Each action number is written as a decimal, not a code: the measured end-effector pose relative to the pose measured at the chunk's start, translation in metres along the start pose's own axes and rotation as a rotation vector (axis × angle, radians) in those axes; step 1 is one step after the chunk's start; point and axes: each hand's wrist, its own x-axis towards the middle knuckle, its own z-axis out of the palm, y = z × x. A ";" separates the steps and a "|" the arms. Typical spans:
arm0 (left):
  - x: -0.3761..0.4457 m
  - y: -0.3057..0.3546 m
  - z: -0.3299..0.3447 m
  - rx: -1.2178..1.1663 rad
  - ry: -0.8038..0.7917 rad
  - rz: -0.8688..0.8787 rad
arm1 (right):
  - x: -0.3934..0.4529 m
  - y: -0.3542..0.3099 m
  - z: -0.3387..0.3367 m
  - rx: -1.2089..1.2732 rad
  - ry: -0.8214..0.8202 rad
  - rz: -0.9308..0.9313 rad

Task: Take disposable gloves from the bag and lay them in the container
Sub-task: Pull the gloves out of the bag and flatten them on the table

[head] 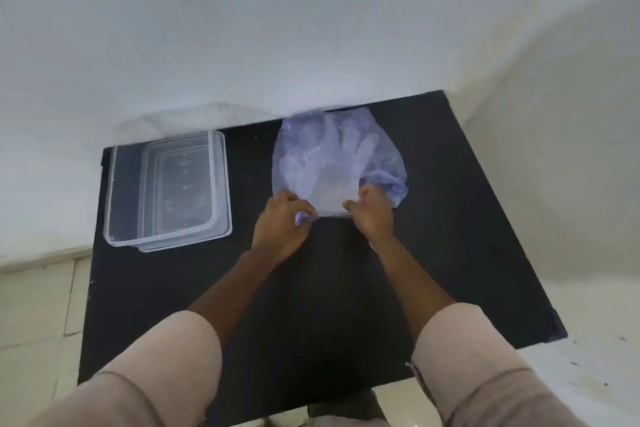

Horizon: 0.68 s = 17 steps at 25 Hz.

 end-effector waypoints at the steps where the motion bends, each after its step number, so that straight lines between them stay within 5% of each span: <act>1: 0.010 0.001 0.010 0.102 -0.006 0.000 | 0.012 0.001 -0.002 -0.067 0.011 0.025; 7: 0.056 0.007 0.024 0.537 0.016 -0.105 | 0.052 -0.003 0.001 -0.140 -0.098 0.197; 12: 0.075 0.009 0.023 0.362 0.003 -0.132 | 0.043 -0.013 0.009 0.362 0.018 0.121; 17: 0.079 0.009 0.017 0.273 -0.015 -0.184 | 0.039 -0.015 0.028 0.695 -0.093 0.407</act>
